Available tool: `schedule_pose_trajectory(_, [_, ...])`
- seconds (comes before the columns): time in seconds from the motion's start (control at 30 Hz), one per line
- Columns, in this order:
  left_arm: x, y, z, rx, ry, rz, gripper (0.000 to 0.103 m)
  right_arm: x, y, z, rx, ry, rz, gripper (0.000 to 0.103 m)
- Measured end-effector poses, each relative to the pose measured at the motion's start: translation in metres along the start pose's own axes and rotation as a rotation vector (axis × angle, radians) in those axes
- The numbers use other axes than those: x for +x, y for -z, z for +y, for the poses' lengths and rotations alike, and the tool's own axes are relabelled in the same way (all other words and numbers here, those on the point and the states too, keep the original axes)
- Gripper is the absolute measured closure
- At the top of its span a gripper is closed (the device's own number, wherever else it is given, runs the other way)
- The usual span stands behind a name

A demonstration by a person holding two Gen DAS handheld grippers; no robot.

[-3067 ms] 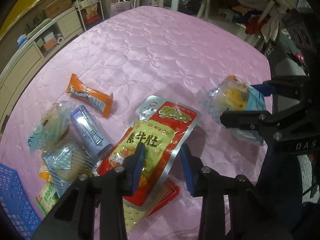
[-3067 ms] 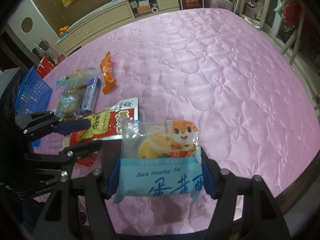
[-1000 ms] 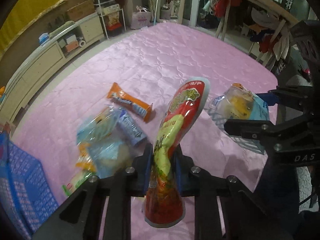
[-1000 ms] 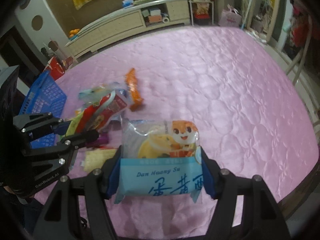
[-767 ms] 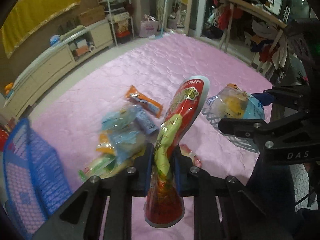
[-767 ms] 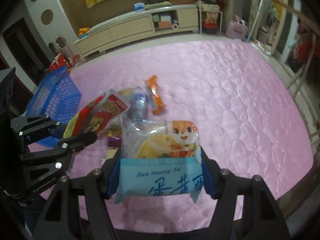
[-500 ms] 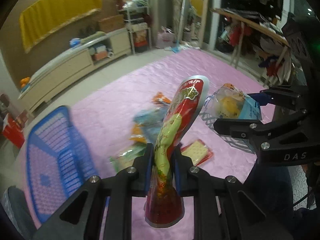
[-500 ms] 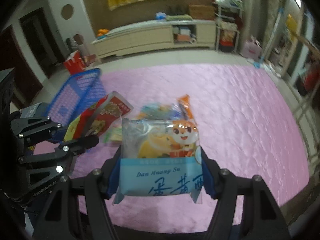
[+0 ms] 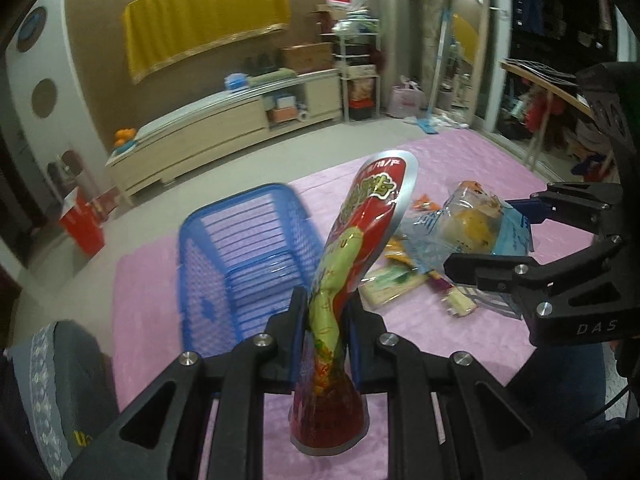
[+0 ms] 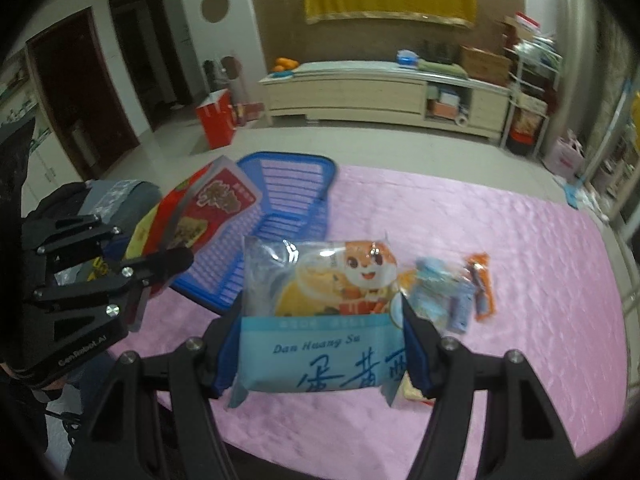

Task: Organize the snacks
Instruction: 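Carry the red pouch with the left gripper over the blue basket while right carries bag, then open the left gripper to drop the red pouch in the basket while right drops bag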

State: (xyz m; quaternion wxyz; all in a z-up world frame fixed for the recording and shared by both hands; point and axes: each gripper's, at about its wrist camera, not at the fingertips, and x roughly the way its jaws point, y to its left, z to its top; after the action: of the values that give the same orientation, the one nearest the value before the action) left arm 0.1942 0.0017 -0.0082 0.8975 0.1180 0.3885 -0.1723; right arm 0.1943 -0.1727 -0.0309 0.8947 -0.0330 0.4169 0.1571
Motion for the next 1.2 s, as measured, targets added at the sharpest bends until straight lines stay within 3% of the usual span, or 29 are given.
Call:
schedule_pose_trajectory(0.43, [0.014, 0.016, 0.055, -0.092, -0.039, 0.029, 0.086, 0.045, -0.018, 0.043, -0.058, -0.037, 0.043, 0.032])
schedule_pose_trajectory(0.9, [0.058, 0.021, 0.079, -0.132, -0.022, 0.095, 0.086, 0.095, -0.026, 0.053, -0.103, -0.018, 0.123, 0.031])
schedule_pose_trajectory(1.2, [0.063, 0.028, 0.077, -0.125, -0.039, 0.141, 0.069, 0.109, -0.022, 0.059, -0.134, -0.023, 0.173, 0.027])
